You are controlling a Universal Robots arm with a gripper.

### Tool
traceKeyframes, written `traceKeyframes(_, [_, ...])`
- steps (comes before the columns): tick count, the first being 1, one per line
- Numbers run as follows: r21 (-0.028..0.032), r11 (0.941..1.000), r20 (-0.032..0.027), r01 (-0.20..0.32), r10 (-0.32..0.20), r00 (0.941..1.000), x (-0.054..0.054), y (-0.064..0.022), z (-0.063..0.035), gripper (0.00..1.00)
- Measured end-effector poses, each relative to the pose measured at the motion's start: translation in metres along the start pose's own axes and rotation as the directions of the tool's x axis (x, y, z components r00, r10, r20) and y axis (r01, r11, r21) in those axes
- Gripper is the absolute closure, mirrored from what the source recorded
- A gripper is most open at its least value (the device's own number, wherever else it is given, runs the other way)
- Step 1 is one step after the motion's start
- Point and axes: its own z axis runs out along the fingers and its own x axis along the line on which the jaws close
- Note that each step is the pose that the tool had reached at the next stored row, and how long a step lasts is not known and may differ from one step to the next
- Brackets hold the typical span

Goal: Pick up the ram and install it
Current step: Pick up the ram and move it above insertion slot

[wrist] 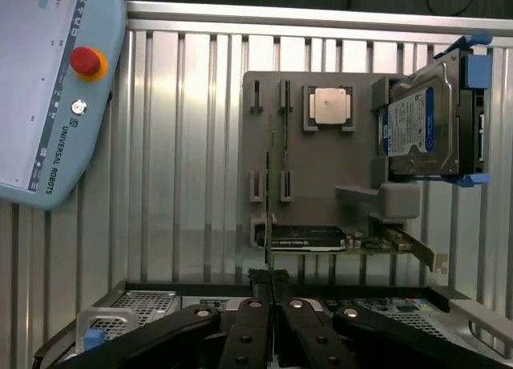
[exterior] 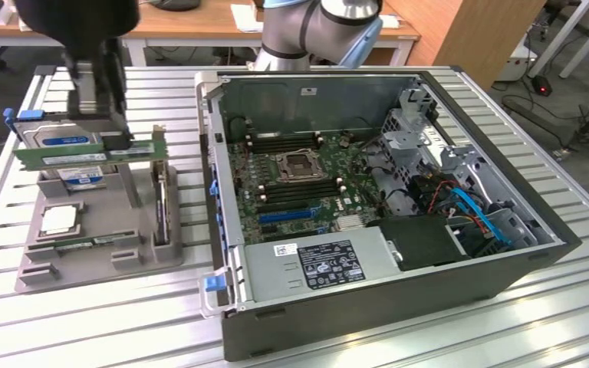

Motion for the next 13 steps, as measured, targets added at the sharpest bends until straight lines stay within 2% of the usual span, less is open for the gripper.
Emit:
traceKeyframes(6, [0.0000, 1.0000, 0.0001, 0.000, 0.000, 1.0000, 0.000, -0.0228, -0.0011, 0.90])
traceKeyframes(13, [0.0000, 1.0000, 0.0000, 0.000, 0.000, 1.0000, 0.001, -0.0538, -0.0026, 0.90])
